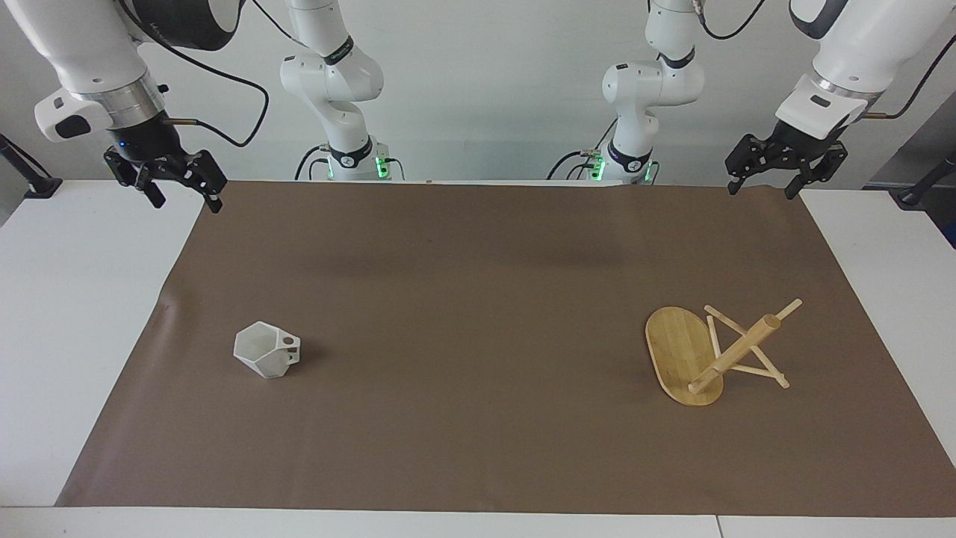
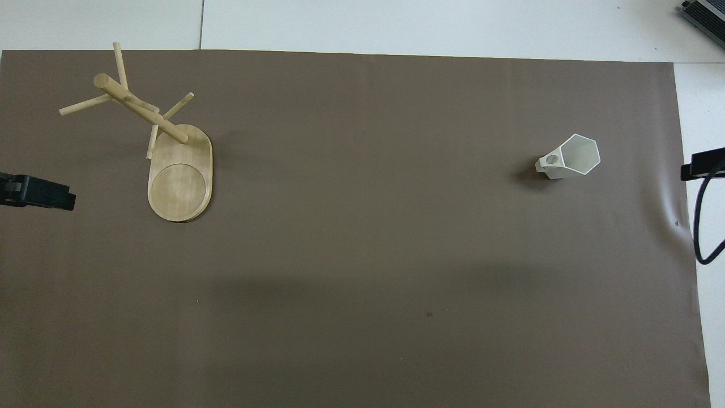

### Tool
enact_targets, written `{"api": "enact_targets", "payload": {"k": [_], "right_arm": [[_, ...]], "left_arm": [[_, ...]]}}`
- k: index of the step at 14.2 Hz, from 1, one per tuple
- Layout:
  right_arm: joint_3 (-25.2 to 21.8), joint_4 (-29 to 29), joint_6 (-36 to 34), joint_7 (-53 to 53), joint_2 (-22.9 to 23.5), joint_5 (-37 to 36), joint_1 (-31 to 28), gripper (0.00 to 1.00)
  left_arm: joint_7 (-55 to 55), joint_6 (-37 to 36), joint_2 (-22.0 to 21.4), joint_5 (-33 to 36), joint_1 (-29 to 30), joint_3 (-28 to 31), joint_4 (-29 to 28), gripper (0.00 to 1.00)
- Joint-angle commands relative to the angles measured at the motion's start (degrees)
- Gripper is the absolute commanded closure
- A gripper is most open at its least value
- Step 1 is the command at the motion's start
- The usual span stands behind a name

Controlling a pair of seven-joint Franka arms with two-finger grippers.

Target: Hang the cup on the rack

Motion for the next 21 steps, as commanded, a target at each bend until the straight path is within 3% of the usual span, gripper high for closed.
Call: {"api": "enact_targets", "payload": {"k": [1,7,17,21], "right_arm": [[0.16,-1.37,-0.26,-0.50,-1.08,-1.05,-0.42,0.00],[0.24,-1.81,1.15,-0.68,-1.08,-1.05,-0.42,0.00],[0.07,-15.86,25.03,-0.59,-0.73,-0.44,-0.94,0.00],[0.07,-19.83,32.95,-0.94,1.64,-0.43,-0.86,0.00]], "left_arm": [[-0.58,0.05,-1.09,1.00,0.16,-0.13,-1.23,0.00],[-0.58,0.05,-1.09,1.00,0.16,-0.13,-1.14,0.00],[-0.58,0.05,-1.09,1.00,0.16,-0.13,-1.14,0.00],[-0.58,0.05,-1.09,1.00,0.16,-0.13,-1.22,0.00]]}}
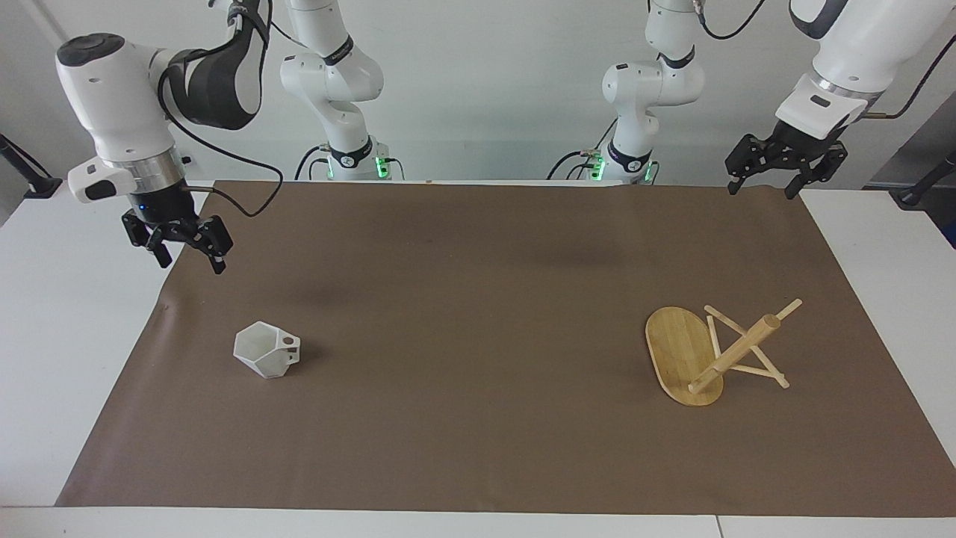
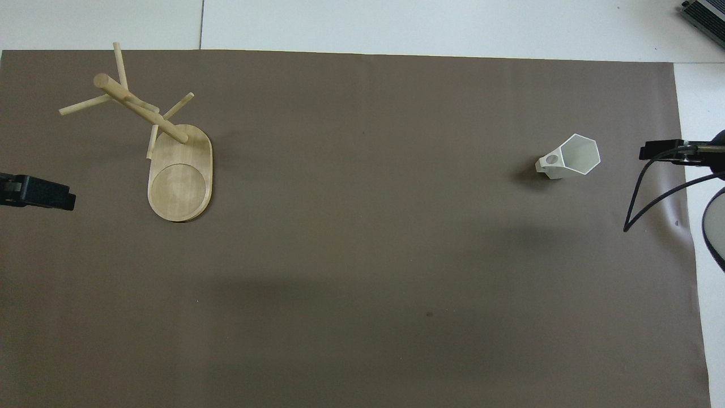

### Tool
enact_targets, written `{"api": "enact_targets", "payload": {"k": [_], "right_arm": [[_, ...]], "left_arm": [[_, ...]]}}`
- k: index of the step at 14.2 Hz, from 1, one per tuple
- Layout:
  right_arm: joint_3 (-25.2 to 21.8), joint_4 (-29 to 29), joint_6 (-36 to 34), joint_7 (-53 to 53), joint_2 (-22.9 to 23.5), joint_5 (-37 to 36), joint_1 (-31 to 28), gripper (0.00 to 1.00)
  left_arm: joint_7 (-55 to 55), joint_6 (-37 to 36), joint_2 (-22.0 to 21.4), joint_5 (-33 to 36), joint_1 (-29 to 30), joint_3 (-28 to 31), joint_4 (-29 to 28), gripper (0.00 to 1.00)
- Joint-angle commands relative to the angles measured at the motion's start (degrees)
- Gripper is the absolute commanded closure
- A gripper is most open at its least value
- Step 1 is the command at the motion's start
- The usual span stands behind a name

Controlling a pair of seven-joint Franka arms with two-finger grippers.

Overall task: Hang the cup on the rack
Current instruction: 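Reach the right gripper to the white cup and grasp its base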

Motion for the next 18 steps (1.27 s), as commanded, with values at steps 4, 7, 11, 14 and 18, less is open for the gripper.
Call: {"api": "enact_targets", "payload": {"k": [4,7,11,14,18], "right_arm": [[0.18,-2.60,7.70,-1.12,4.20,-0.43,-0.28,0.00],[0.18,-2.60,11.56,-1.12,7.10,-0.43,-0.19,0.00],[0.27,-2.60,13.51,-1.12,8.95,-0.43,0.34,0.00],[0.35,-2.60,12.98,-1.03,9.04,-0.43,0.43,0.00],[0.27,-2.60,12.72,-1.03,9.22,-0.43,0.43,0.00]], "left_arm": [[-0.57,0.05,-1.09,1.00,0.16,-0.13,-1.22,0.00],[-0.57,0.05,-1.09,1.00,0.16,-0.13,-1.22,0.00],[-0.57,0.05,-1.09,1.00,0.16,-0.13,-1.22,0.00],[-0.57,0.05,-1.09,1.00,0.16,-0.13,-1.22,0.00],[-0.57,-0.03,-1.09,1.00,0.07,-0.31,-1.22,0.00]]}}
